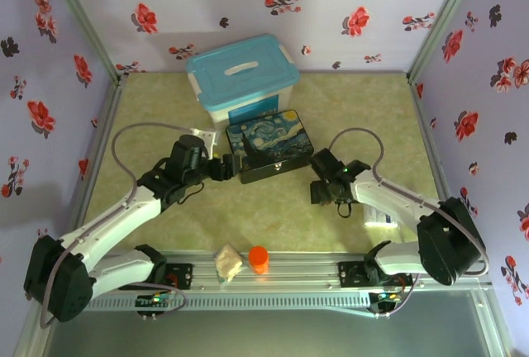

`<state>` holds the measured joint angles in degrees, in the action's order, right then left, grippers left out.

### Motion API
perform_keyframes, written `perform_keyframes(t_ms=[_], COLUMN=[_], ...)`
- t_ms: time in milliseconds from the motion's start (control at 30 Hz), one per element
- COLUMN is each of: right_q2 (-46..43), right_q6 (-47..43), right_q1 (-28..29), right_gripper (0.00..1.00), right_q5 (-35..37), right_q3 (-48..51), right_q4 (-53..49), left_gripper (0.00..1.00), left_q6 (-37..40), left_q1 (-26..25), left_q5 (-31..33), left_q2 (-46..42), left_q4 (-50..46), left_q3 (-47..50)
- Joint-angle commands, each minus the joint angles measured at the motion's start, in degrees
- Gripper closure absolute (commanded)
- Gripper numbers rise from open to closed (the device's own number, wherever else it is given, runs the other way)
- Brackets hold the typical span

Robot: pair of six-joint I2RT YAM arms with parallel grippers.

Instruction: Unlock the padlock with the key

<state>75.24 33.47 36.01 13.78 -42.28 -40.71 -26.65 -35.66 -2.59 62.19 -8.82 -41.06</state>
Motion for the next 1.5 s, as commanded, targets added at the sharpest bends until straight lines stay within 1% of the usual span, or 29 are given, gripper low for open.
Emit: perform_keyframes(t_ms=[0,100,233,300,400,500,700,800,900,1000,1033,1100,1133,1167,1233,1300,1367,1433,1467], right_q2=[0.0,1.9,1.6,2.6,5.4,5.8,1.9,-0.2,-1.4,-3.7,-5.6,-9.3,-10.9,-11.8,-12.2,-11.7,-12.0,-13.4,-14.2], right_q6=[7.2,7.0,7.5,8.0,8.2,8.3,10.6,11.5,11.8,10.6,9.5,7.2,5.8,4.3,-1.2,-7.2,-13.7,-20.9,-22.9], right_q1=[0.1,0.0,0.0,-0.1,-0.2,0.0,1.6,1.6,1.7,2.5,2.7,2.6,1.9,0.7,-3.0,-7.5,-11.0,-13.8,-15.1], right_gripper=[0.13,0.15,0.16,0.17,0.18,0.20,0.23,0.24,0.24,0.21,0.18,0.09,0.03,0.01,0.01,0.01,0.01,0.01,0.01], right_q5=[4.5,5.0,3.0,3.5,5.0,5.0,9.2,9.4,9.4,8.5,7.5,7.1,7.9,8.1,7.6,9.3,12.5,15.8,16.4], right_q3=[2.1,2.5,4.4,4.5,4.3,5.3,7.3,8.3,8.2,7.2,7.0,6.6,6.0,5.1,3.0,1.5,2.1,5.4,7.4], right_q4=[4.7,6.6,12.6,13.4,11.4,9.2,4.2,2.7,1.1,0.9,2.5,6.0,7.3,8.4,11.3,14.4,19.5,28.8,32.9], left_gripper=[0.23,0.23,0.23,0.23,0.23,0.23,0.23,0.23,0.23,0.21,0.19,0.07,0.03,0.01,0.00,0.00,0.00,0.00,0.00], left_q6=[-2.2,-2.6,-3.1,-3.1,-2.7,-2.3,-2.0,-1.3,-0.3,0.0,0.3,1.3,2.4,4.2,10.0,14.9,21.0,29.0,31.2], left_q1=[0.3,0.3,0.2,0.2,0.2,0.2,0.3,0.3,0.4,0.9,1.4,2.8,3.7,4.5,6.6,9.5,12.2,14.0,14.9], left_q5=[0.7,0.6,0.6,0.5,0.6,0.8,2.1,3.4,5.6,12.0,14.6,20.1,23.7,26.7,32.4,36.7,37.1,37.7,37.6], left_q2=[-1.4,-2.1,-2.6,-2.5,-2.5,-2.9,-4.0,-4.3,-4.6,-5.2,-5.7,-7.4,-8.5,-9.4,-10.6,-10.4,-9.7,-8.4,-7.5], left_q4=[-0.8,-0.3,0.3,0.6,0.5,0.0,0.1,-0.5,-1.6,-4.0,-4.8,-4.2,-2.5,-0.2,6.9,13.1,18.8,27.1,30.6], left_q3=[2.4,4.0,5.2,5.3,5.2,5.2,6.0,5.9,5.6,4.9,4.7,5.1,5.8,6.9,9.8,12.2,14.5,18.6,20.5])
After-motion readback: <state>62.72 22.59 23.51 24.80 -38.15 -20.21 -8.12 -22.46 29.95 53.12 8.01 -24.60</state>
